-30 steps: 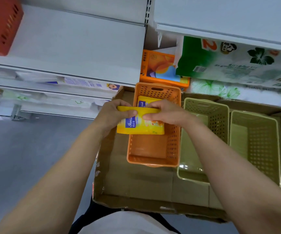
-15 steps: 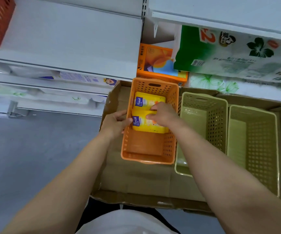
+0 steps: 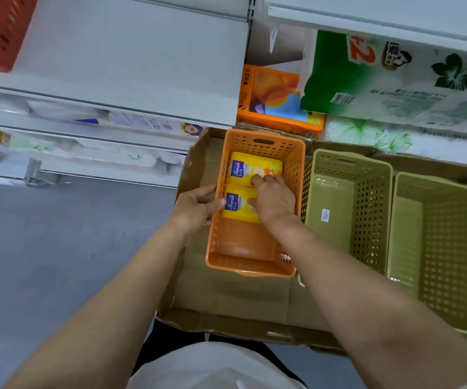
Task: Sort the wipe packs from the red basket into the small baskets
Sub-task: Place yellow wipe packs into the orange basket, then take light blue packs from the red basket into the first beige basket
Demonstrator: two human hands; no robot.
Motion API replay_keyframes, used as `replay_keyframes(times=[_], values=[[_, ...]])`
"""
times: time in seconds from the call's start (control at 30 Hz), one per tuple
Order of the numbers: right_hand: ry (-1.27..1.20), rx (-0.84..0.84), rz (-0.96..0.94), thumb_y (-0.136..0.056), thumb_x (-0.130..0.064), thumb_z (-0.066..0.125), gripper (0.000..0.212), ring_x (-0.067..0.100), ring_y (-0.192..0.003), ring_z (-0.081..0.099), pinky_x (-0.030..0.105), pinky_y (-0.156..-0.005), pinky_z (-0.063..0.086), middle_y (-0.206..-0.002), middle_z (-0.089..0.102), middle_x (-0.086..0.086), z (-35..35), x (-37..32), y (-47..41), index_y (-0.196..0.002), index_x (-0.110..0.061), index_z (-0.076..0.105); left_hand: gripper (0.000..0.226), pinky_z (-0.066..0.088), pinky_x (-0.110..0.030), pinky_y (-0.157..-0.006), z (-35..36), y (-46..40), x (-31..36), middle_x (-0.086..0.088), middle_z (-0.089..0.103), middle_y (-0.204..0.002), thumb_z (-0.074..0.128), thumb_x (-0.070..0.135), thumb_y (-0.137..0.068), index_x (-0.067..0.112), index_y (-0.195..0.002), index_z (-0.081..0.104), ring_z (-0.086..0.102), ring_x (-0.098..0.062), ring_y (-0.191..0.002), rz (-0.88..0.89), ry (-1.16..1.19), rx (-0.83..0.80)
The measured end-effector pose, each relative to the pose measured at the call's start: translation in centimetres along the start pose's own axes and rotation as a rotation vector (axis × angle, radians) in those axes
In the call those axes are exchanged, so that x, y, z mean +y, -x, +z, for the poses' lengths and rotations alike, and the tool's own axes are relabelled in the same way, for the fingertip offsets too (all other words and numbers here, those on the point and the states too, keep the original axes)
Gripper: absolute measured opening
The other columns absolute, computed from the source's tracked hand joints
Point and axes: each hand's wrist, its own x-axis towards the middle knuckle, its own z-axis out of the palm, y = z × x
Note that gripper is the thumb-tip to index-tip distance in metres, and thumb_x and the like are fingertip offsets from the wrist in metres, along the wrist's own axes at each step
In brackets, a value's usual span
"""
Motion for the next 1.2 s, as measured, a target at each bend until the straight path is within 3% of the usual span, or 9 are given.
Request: replay_keyframes(times=[0.13, 0.47, 0.6, 0.87, 0.93, 1.07, 1.2], values=[[-0.173, -0.043, 0.016, -0.09, -0.027, 0.068, 0.041, 0.029, -0.121, 0.049, 0.036, -0.096, 0.044, -0.126, 0.054, 0.009, 0.6, 0.2, 0.0, -0.128, -0.021, 0.056, 0.042, 0.053, -0.019, -0.055, -0.1, 0.0, -0.1, -0.006, 0.072, -0.1, 0.07, 0.021, -0.088, 0.023, -0.129, 0.063, 0.07, -0.013, -0.082, 0.0, -0.028, 0.001], [-0.145, -0.022, 0.044, -0.09, -0.028, 0.068, 0.047, 0.029, -0.125, 0.048, 0.04, -0.103, 0.043, -0.131, 0.051, 0.01, 0.8, -0.2, 0.3, -0.132, -0.015, 0.052, 0.039, 0.057, -0.029, -0.063, 0.2, 0.0, -0.9, -0.003, 0.075, -0.099, 0.072, 0.025, -0.087, 0.028, -0.125, 0.065, 0.073, -0.016, -0.085, 0.016, -0.035, 0.041], [-0.134, -0.063, 0.047, -0.09, -0.032, 0.067, 0.045, 0.03, -0.122, 0.052, 0.04, -0.099, 0.045, -0.129, 0.053, 0.01, -0.3, -0.5, 0.8, -0.13, -0.015, 0.053, 0.044, 0.06, -0.042, -0.079, 0.4, -0.3, -0.9, -0.003, 0.074, -0.103, 0.073, 0.027, -0.086, 0.027, -0.129, 0.063, 0.072, -0.02, -0.091, 0.018, -0.073, 0.082], [-0.049, -0.188, 0.089, -0.09, -0.038, 0.065, 0.045, 0.028, -0.119, 0.057, 0.034, -0.092, 0.047, -0.134, 0.058, 0.009, -5.6, -1.3, 3.5, -0.13, -0.017, 0.06, 0.04, 0.055, -0.043, -0.092, -2.1, 2.1, 2.4, -0.004, 0.067, -0.113, 0.063, 0.033, -0.093, 0.016, -0.128, 0.059, 0.065, -0.024, -0.101, 0.1, -0.409, 0.095], [-0.033, -0.165, 0.119, -0.09, -0.036, 0.065, 0.045, 0.027, -0.12, 0.056, 0.034, -0.093, 0.047, -0.136, 0.057, 0.007, -7.4, -2.0, 4.8, -0.131, -0.02, 0.058, 0.038, 0.051, -0.043, -0.099, -4.5, 3.5, 3.7, -0.006, 0.065, -0.122, 0.06, 0.033, -0.094, 0.016, -0.127, 0.06, 0.061, -0.025, -0.112, 0.148, -0.473, 0.09], [0.0, -0.036, 0.151, -0.092, -0.032, 0.063, 0.042, 0.025, -0.12, 0.057, 0.035, -0.098, 0.048, -0.133, 0.06, 0.007, -10.8, -5.2, 8.5, -0.131, -0.018, 0.059, 0.033, 0.048, -0.036, -0.097, -12.3, 7.6, 6.5, -0.004, 0.068, -0.119, 0.06, 0.034, -0.092, 0.019, -0.121, 0.065, 0.061, -0.023, -0.112, 0.311, -0.708, 0.093], [0.011, 0.257, 0.092, -0.092, -0.033, 0.062, 0.034, 0.019, -0.119, 0.055, 0.035, -0.096, 0.048, -0.128, 0.062, -0.001, -13.1, -12.6, 13.6, -0.124, -0.022, 0.062, 0.04, 0.043, -0.033, -0.1, -23.0, 13.5, 8.6, -0.003, 0.059, -0.131, 0.059, 0.035, -0.094, 0.02, -0.131, 0.059, 0.055, -0.021, -0.121, 0.587, -0.99, 0.179]])
